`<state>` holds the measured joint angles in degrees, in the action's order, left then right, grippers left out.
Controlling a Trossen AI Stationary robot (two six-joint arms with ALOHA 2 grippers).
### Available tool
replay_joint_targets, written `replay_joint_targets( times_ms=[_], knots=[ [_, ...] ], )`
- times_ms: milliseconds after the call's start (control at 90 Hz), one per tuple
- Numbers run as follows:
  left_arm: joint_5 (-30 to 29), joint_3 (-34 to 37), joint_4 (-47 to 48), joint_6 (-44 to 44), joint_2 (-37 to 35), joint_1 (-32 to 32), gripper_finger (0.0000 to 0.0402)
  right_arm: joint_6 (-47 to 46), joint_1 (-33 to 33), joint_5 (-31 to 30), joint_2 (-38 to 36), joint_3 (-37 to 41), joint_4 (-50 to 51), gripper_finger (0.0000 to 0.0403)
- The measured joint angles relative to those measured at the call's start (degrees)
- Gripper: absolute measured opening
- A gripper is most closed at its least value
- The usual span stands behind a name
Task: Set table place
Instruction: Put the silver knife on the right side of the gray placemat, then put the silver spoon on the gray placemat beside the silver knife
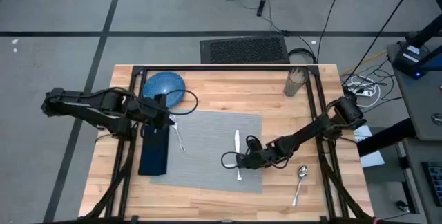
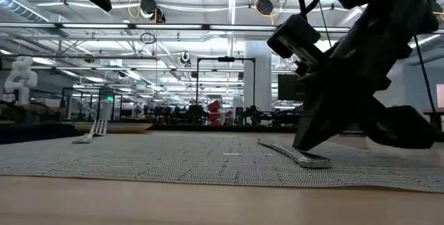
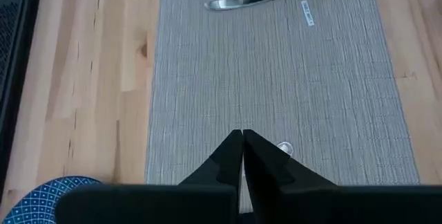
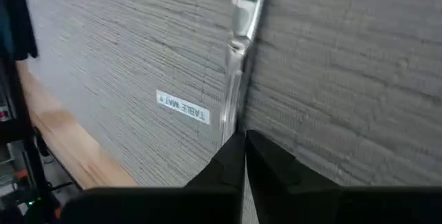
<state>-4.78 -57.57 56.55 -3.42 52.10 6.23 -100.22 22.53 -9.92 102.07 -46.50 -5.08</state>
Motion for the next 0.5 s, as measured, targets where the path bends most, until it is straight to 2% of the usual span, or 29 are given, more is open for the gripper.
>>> replay_joint_targets(
  times_ms=[200, 389, 444, 500],
  knots=[
    [0.00, -0.01, 0.00, 0.02, 0.01, -0.01, 0.0000, -5.54, 1.86, -3.42, -0.27, 0.00, 3.43, 0.0000],
    [0.00, -0.01, 0.02, 0.04, 0.00, -0.01, 0.0000, -11.58, 7.32, -20.27, -3.39, 0.02, 3.79, 0.0000],
    [0.00, -0.01, 0.02, 0.04, 0.02, 0.01, 0.0000, -12.77, 8.52, -22.82, -4.86, 0.00, 4.20, 0.0000],
    [0.00, -0.01, -0.07, 0.04, 0.00, -0.01, 0.0000, -14.06, 9.20, -22.61, -6.48, -0.07, 5.76, 0.0000]
  ],
)
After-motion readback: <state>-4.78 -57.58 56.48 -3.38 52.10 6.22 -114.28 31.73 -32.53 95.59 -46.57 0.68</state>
